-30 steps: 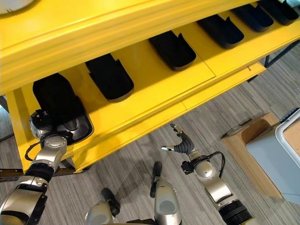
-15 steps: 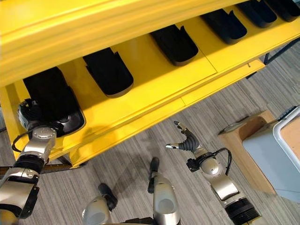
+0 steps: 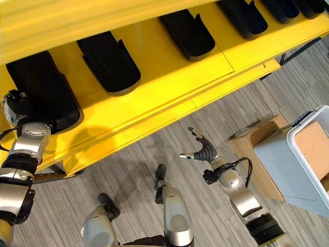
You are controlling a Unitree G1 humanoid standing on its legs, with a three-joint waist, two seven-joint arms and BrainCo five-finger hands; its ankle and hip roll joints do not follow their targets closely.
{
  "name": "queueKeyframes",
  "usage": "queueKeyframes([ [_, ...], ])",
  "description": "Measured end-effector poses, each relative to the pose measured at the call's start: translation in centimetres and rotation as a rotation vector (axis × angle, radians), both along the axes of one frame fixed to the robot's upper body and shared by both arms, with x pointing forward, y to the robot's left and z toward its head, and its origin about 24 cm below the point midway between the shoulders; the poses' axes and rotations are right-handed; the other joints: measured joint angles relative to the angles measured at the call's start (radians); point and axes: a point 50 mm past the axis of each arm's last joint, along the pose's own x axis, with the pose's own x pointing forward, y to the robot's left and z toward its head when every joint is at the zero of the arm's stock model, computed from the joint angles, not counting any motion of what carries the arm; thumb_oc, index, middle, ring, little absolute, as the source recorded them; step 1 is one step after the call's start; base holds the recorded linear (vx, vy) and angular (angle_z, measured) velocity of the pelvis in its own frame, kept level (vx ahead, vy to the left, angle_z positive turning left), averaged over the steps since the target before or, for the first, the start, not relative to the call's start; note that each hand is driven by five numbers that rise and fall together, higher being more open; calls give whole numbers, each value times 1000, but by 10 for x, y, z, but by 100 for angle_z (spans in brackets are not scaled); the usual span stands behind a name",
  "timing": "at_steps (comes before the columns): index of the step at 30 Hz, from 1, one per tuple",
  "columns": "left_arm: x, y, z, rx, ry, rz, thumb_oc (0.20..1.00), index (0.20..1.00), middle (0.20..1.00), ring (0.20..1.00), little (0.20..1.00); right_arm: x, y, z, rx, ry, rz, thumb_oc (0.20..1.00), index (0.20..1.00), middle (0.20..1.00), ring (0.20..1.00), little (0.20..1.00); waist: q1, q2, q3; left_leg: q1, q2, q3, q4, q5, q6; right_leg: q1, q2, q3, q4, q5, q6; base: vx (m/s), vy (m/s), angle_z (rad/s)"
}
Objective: Move parts from the plastic box to the shelf.
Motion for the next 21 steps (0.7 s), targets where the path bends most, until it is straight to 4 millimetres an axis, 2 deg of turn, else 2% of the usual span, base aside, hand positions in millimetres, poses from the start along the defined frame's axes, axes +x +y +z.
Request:
queueKeyframes([
  [5, 2, -1, 19, 11, -81, 24, 200, 200, 200, 200, 200, 1, -3, 2, 3, -16, -28, 1000, 1000, 1000, 1000, 1000, 3, -10, 11, -54, 18, -7, 40, -12, 1, -46, 2, -1, 21, -1, -5, -50, -16, 0],
  [10, 6, -7, 30, 37, -103, 17, 200, 200, 200, 200, 200, 0, -8, 4, 6, -22, -42, 1000, 1000, 1000, 1000, 1000, 0, -26, 18, -64, 23, -15, 58, -19, 4, -47, 2, -4, 29, -3, -9, -5, -2, 1],
  [21, 5, -7, 30, 57, -75, 65, 200, 200, 200, 200, 200, 0, -7, 4, 9, -27, -35, 1000, 1000, 1000, 1000, 1000, -1, -27, 18, -62, 24, -16, 58, -19, 4, -45, 2, -4, 30, -3, -9, 0, 0, 0],
])
